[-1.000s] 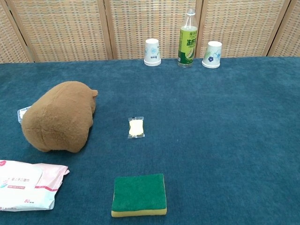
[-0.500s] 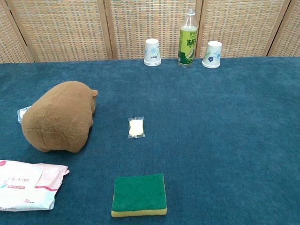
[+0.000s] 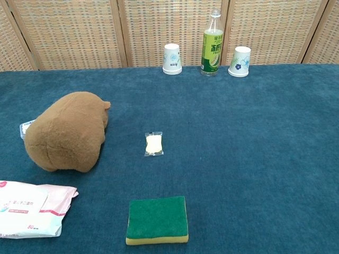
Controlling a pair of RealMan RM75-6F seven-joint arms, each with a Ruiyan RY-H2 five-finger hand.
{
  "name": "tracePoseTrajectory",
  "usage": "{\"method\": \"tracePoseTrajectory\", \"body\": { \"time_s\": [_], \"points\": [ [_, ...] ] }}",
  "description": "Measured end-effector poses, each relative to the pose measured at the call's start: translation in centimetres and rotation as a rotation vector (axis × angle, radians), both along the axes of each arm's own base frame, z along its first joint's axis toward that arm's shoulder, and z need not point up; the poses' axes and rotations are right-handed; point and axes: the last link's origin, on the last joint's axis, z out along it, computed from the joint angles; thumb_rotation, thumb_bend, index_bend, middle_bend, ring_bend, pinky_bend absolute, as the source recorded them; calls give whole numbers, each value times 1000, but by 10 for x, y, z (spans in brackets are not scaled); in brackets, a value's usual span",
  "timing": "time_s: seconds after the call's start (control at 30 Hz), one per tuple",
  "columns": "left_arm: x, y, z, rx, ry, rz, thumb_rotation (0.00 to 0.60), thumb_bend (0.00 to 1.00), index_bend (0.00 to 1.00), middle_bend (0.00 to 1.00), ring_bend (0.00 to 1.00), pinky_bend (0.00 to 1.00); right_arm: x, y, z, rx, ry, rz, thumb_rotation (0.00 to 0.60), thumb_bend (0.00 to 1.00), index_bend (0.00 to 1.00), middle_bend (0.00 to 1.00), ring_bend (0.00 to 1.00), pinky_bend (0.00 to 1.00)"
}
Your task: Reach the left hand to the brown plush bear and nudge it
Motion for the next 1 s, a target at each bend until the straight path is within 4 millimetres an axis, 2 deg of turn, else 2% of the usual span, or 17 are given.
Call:
{"method": "tracePoseTrajectory", "body": {
  "time_s": [0.23,0.4,0.57,0.7,1.0],
  "points": [
    [2,21,4,-45,-69,28,600,225,146,0,0,0,1,-1,-5,21,11,-7,600,164,0,0,0,0],
    [4,52,10,-104,-119,87,600,306,281,0,0,0,0,-1,-7,25,12,-13,600,165,0,0,0,0],
    [11,92,14,-160,-189,157,600,315,356,0,0,0,-2,-3,-6,23,7,-23,600,165,0,0,0,0],
    [21,124,18,-179,-220,195,600,315,392,0,0,0,-4,-5,-7,24,6,-27,600,166,0,0,0,0],
    [35,173,8,-232,-312,304,600,327,435,0,0,0,-6,-7,-6,20,-4,-36,600,165,0,0,0,0]
  ]
}}
